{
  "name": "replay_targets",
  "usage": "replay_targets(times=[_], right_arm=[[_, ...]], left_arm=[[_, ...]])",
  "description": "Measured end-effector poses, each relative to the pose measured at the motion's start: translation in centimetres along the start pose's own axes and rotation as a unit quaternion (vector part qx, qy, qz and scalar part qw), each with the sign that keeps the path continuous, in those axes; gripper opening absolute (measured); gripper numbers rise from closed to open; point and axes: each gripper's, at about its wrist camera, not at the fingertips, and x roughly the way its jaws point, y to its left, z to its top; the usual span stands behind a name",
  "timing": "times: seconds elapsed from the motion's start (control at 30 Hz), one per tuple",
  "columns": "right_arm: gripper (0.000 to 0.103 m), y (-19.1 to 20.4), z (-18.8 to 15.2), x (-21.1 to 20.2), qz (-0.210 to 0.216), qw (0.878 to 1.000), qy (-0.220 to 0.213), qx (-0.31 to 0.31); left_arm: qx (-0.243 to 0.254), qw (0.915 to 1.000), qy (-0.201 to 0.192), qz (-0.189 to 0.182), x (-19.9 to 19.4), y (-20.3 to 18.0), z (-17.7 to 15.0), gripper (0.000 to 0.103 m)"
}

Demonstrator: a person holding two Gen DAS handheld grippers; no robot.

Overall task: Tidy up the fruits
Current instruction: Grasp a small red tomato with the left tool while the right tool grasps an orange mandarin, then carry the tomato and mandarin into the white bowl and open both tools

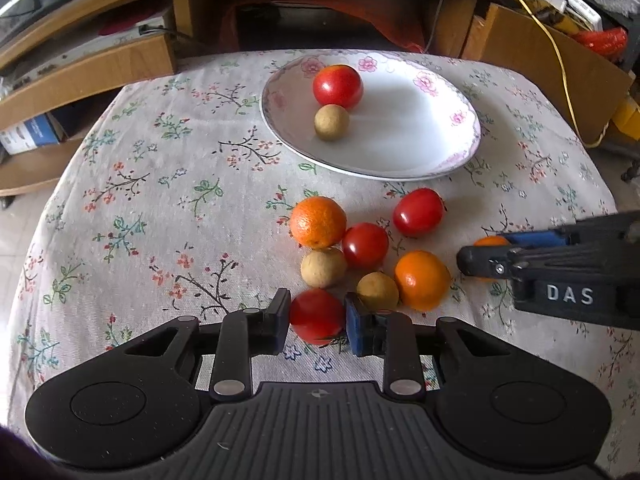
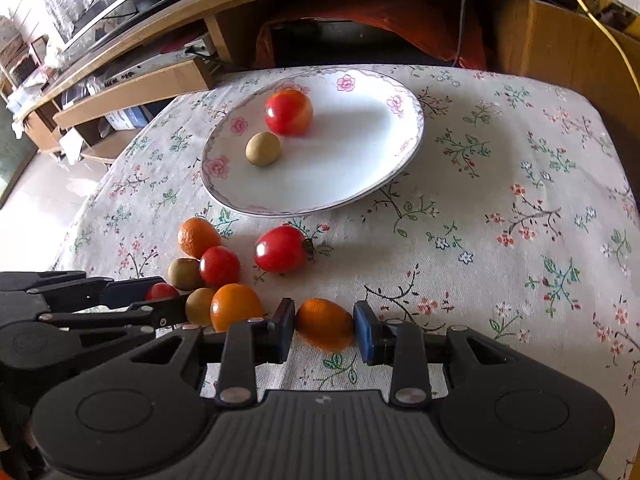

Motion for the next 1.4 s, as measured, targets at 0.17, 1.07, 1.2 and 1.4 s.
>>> replay_targets(times=[0.17,1.07,1.2,1.4], right_arm=[[0.032,0.0,-0.1,-0.4,-0.002,1.000,-0.002,0.000],[0.032,1.0,-1.2,-4.8,-0.013,0.999,-0.030,0.015],[0.032,1.0,-0.6,-4.4,-0.012,0.999,-0.032,0.015],[0.032,0.9,0.4,-3.6,-0.011,0.999,-0.031,0.015]], left_arm=[[-0.005,1.0000,0.002,-0.006,-0.3,-0.1,-0.2,0.036],[-0.025,0.9985,-0.024,-0.041,-3.1,-0.5,0.1,0.036],[-0.023,0.9985,-0.028,-0.042,-3.0,-0.6,0.7,0.036],[-0.023,0.9982,-0.033,-0.045,-2.8,-0.8,2.2,0.036]])
